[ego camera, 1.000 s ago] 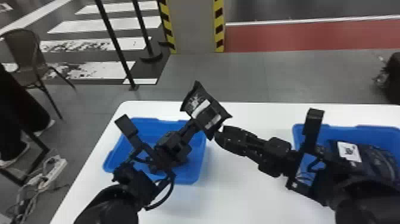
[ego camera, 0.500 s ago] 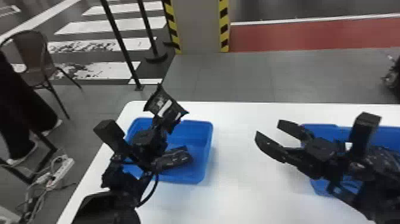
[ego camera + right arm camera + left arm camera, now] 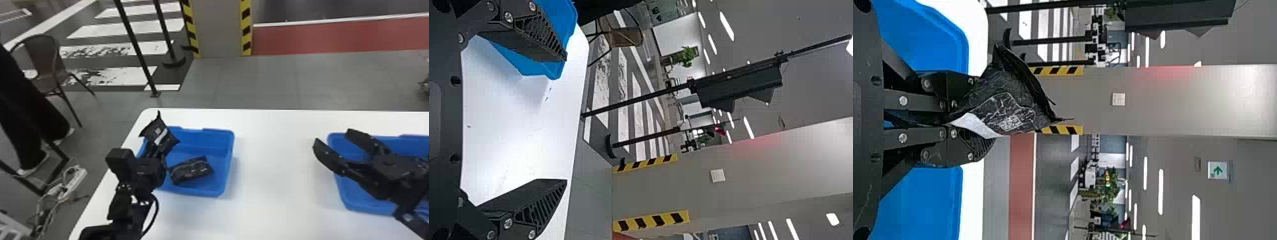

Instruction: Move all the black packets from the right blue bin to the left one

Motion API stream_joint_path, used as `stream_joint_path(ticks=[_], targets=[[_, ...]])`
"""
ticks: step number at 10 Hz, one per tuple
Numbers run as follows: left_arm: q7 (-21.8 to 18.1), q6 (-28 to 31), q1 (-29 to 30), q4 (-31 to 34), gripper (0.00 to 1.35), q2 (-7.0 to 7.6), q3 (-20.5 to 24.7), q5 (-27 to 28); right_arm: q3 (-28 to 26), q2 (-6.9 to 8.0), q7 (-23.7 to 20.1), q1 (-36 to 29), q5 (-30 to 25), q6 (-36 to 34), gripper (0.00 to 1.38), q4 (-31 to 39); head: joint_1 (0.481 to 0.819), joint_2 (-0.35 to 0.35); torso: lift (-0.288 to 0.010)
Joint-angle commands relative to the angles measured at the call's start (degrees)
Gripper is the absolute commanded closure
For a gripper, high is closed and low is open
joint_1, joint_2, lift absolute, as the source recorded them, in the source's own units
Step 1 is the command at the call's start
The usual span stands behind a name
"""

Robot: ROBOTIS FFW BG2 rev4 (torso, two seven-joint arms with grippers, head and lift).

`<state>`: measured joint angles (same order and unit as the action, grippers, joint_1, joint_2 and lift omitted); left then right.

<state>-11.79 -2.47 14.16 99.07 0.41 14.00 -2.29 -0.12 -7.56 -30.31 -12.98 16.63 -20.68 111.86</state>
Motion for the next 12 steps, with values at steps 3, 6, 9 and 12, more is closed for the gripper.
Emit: stream_joint_path(ticks=[3,6,9,12], targets=[[-0.43,-4.14,0.32,-0.01,0.09,0.64,-4.07,-3.6,-2.34,0.01,6.66,-3.19,-2.22,-2.66,0.17,6.89,0.695,0.198,-0.11],[-2.01,-6.39,0.46,-0.01,0.13,1.52,-7.41,-6.85,-4.01,0.01,10.0,-1.79,-2.92,-5.48,0.17,6.33,0.695,0.103,-0.11],[-2.89,-9.91,0.46,0.28,0.12,1.26,-8.03,-7.99,-4.01,0.45,23.45,-5.3,-4.33,-8.15,0.17,10.41,0.695,0.042,-0.11],[-2.97,-10.89,0.6,0.7,0.12,1.43,-7.94,-7.99,-5.15,0.36,28.73,-2.21,-6.52,-15.18,0.17,5.49,0.695,-0.007,-0.11]])
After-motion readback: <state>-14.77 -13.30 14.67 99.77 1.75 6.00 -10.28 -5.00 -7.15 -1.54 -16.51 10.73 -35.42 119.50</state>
